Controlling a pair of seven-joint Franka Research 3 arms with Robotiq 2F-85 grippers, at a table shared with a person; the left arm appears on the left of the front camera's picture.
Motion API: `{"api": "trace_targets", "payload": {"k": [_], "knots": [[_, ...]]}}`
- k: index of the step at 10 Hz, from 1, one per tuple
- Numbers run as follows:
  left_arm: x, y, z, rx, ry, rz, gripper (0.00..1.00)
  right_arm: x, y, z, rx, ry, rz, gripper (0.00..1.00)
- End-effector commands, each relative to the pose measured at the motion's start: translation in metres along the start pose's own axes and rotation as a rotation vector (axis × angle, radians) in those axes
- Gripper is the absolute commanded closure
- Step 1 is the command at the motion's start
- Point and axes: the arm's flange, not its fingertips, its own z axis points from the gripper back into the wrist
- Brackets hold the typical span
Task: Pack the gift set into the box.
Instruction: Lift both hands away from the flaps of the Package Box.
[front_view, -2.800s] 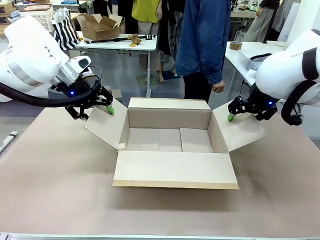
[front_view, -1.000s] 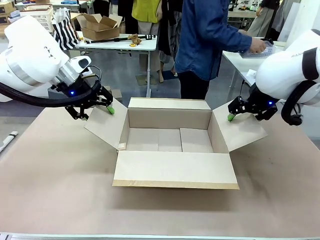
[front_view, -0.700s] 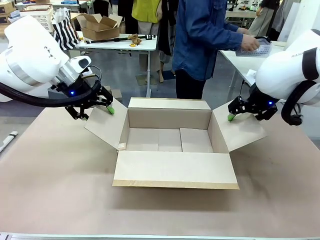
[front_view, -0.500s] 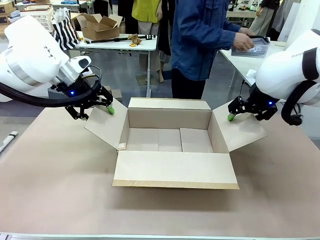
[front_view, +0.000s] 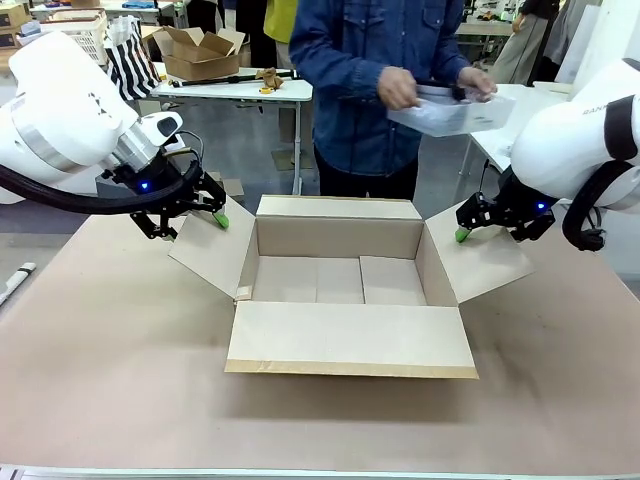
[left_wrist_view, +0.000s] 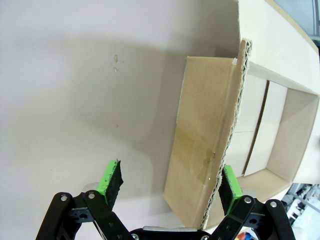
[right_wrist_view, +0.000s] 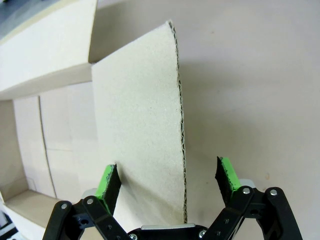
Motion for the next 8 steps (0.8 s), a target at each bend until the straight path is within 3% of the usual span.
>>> {"api": "trace_targets", "payload": {"k": [1, 8], "knots": [[-0.0013, -0.0028, 0.0006, 0.020, -0.005, 0.009, 0.00, -0.0026, -0.0001, -0.0008, -0.015, -0.022, -0.005, 0.00], [-0.0013, -0.0028, 0.0006, 0.020, -0.005, 0.009, 0.00, -0.0026, -0.0001, -0.0008, -0.015, -0.022, -0.005, 0.00]]}}
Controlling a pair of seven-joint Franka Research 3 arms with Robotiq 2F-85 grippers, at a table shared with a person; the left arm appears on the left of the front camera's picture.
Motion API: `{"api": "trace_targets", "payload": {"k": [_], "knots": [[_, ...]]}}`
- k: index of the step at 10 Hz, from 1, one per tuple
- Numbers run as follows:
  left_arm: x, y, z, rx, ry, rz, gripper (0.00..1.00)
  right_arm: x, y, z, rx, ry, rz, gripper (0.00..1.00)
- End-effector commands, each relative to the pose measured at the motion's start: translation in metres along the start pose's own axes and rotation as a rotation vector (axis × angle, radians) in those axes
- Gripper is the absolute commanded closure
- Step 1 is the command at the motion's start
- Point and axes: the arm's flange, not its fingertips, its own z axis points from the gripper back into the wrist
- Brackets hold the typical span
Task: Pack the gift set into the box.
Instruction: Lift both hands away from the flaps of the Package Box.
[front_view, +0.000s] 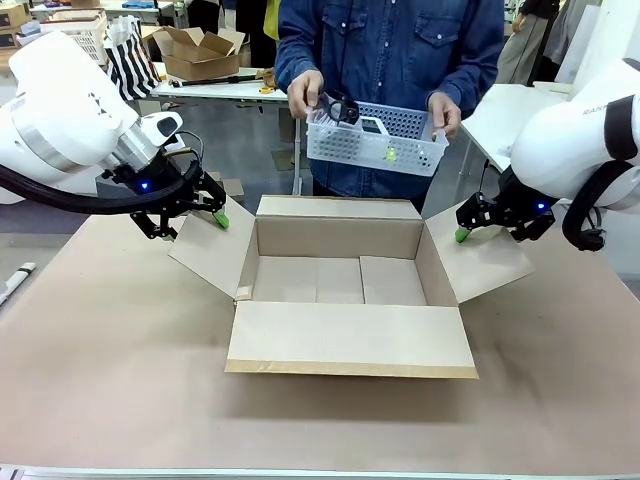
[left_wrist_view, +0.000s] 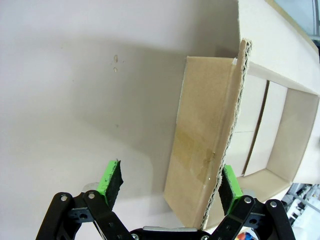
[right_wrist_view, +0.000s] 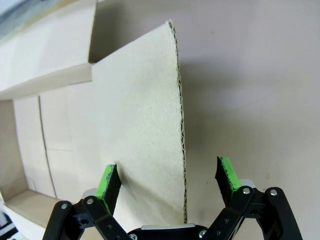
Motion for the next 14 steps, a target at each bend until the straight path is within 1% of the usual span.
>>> {"api": "trace_targets", "payload": {"k": [1, 14], "knots": [[-0.0013, -0.0028, 0.0006, 0.020, -0.005, 0.009, 0.00, -0.0026, -0.0001, -0.0008, -0.015, -0.022, -0.005, 0.00], [-0.0013, -0.0028, 0.0006, 0.020, -0.005, 0.009, 0.00, -0.0026, -0.0001, -0.0008, -0.015, -0.022, -0.005, 0.00]]}}
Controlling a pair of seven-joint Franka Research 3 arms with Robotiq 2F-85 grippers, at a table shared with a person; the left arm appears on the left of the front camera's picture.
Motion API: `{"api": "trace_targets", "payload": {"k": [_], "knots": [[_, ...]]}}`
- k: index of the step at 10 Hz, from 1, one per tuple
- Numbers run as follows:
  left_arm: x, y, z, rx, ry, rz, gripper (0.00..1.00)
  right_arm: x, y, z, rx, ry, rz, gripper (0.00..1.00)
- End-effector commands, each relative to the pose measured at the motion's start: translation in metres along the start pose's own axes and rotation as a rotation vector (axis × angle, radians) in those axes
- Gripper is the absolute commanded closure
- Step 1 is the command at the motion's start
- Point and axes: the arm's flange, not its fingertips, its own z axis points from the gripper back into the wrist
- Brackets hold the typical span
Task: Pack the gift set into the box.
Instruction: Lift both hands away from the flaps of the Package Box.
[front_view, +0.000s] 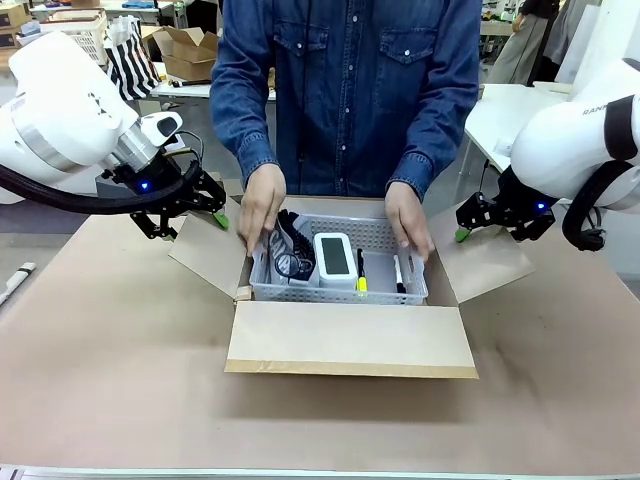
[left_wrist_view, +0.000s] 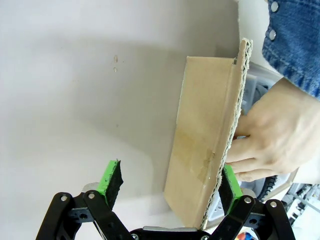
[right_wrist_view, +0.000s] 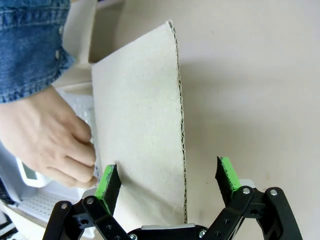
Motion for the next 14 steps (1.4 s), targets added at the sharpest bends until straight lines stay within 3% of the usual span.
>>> {"api": "trace_targets", "payload": {"k": [1, 14], "knots": [[-0.0013, -0.0028, 0.0006, 0.020, -0.005, 0.009, 0.00, -0.0026, -0.0001, -0.0008, -0.015, -0.022, -0.005, 0.00], [-0.0013, -0.0028, 0.0006, 0.020, -0.005, 0.009, 0.00, -0.0026, -0.0001, -0.0008, -0.015, -0.022, -0.005, 0.00]]}}
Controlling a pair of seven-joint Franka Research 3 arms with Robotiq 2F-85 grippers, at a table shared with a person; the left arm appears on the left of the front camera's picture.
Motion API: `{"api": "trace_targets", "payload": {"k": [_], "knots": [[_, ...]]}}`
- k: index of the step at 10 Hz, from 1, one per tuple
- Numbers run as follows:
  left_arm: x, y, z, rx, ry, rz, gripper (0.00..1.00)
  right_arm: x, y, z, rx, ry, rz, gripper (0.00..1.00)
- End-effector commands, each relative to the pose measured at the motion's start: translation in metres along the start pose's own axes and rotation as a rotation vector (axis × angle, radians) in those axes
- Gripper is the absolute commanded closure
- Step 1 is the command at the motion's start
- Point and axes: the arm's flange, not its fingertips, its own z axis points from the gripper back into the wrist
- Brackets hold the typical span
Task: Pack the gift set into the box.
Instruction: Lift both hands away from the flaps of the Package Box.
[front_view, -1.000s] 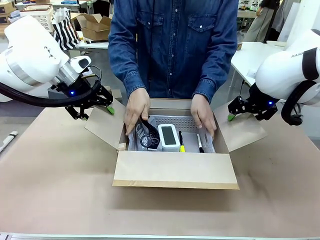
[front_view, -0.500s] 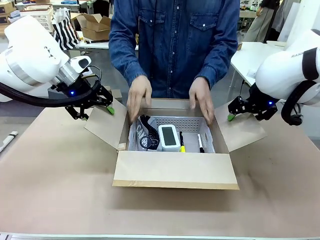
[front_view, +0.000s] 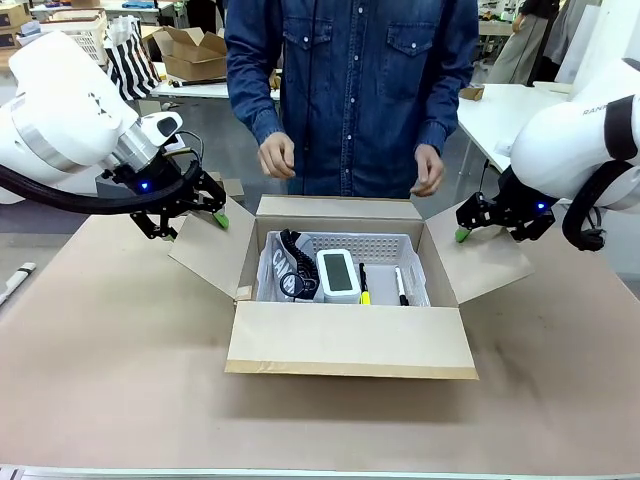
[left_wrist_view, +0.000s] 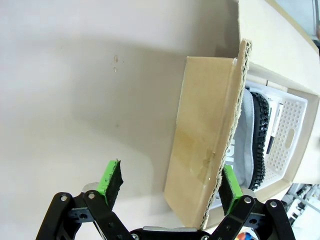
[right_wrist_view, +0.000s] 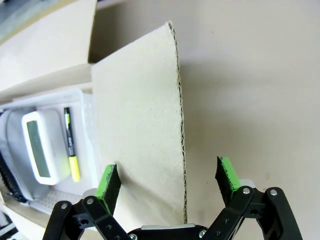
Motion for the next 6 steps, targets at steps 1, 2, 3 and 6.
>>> {"api": "trace_targets", "payload": {"k": [1, 2, 3, 6], "knots": [[-0.0013, -0.0028, 0.0006, 0.020, -0.005, 0.009, 0.00, -0.0026, -0.0001, -0.0008, -0.015, -0.022, -0.005, 0.00], [-0.0013, -0.0028, 0.0006, 0.020, -0.005, 0.009, 0.00, -0.0026, -0.0001, -0.0008, -0.015, -0.022, -0.005, 0.00], [-0.0013, -0.0028, 0.0006, 0.020, -0.005, 0.009, 0.00, -0.0026, -0.0001, -0.0008, -0.015, -0.022, -0.005, 0.00], [-0.0013, -0.0028, 0.0006, 0.020, -0.005, 0.009, 0.00, -0.0026, -0.0001, -0.0008, -0.015, -0.022, -0.005, 0.00]]}}
